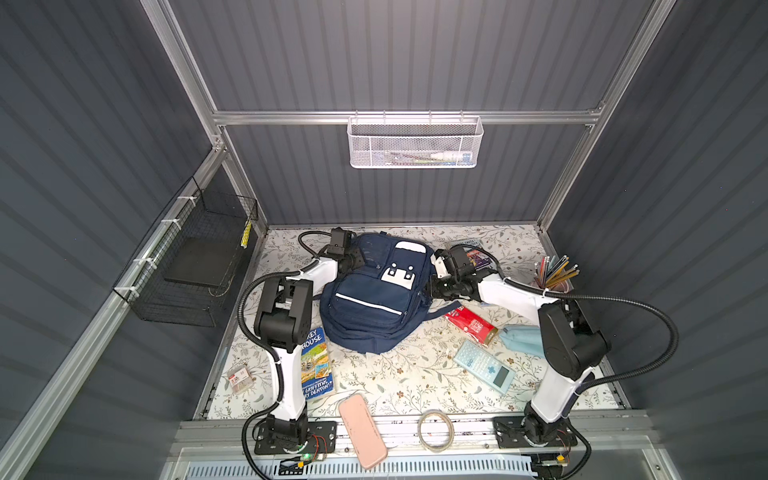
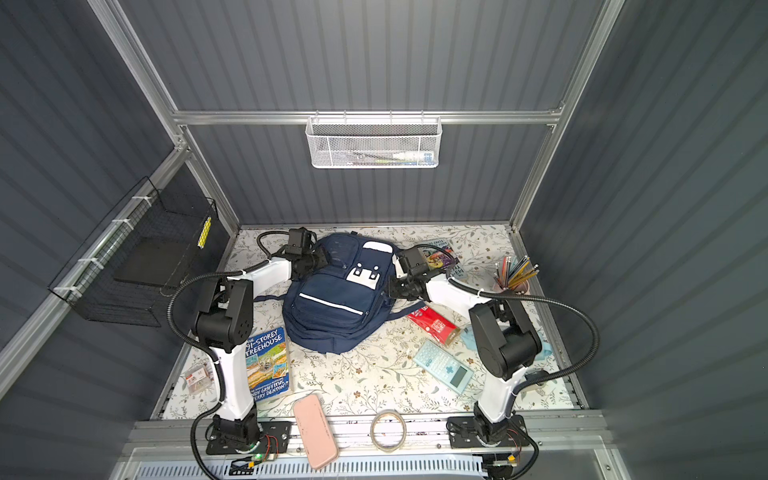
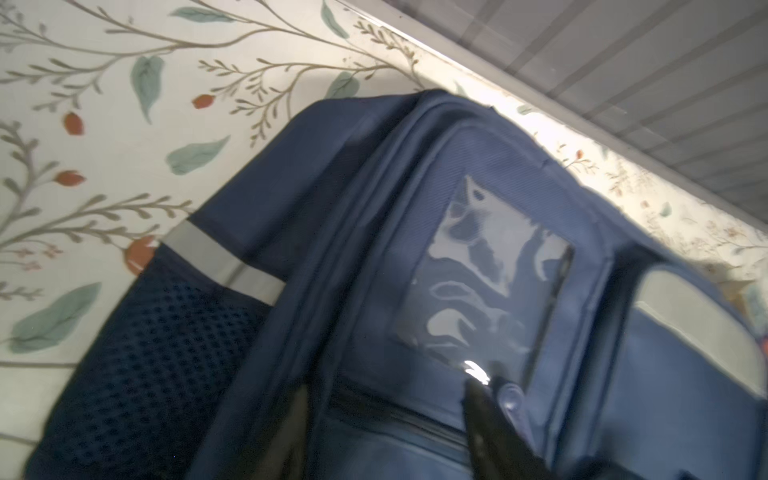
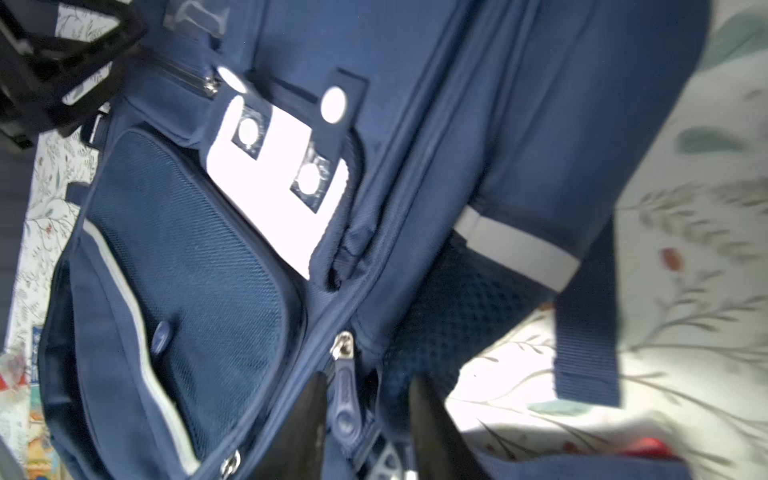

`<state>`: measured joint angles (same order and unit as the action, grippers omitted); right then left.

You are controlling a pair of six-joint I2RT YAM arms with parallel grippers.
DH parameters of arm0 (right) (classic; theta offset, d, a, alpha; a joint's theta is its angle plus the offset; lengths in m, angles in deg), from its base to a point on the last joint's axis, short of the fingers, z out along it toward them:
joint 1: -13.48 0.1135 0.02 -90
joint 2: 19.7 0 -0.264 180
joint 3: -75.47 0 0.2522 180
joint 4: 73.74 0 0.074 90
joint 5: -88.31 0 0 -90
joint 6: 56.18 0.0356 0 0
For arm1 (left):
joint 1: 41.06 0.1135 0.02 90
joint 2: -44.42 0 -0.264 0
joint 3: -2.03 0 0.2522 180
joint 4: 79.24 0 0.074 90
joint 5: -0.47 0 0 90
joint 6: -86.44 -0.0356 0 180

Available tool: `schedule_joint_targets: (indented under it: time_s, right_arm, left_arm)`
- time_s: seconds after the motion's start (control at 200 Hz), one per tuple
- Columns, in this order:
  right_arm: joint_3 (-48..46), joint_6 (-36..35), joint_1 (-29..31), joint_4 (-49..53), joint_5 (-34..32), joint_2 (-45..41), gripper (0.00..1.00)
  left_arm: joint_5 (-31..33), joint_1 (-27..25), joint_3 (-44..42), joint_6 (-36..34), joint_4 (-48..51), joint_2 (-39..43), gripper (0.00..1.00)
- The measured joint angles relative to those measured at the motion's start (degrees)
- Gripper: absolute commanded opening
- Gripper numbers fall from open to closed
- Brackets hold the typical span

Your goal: Pack the student bag

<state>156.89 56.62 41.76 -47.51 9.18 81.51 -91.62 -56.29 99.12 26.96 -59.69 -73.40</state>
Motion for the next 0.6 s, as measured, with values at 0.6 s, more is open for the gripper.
schedule_joint_targets:
  time_s: [0.6]
  right_arm:
    - [15.34, -15.3, -6.45, 9.49, -5.97, 10.69, 0.7]
  left_arm:
    - [-6.99, -0.66, -27.67, 2.01, 6.71, 33.38, 0.66]
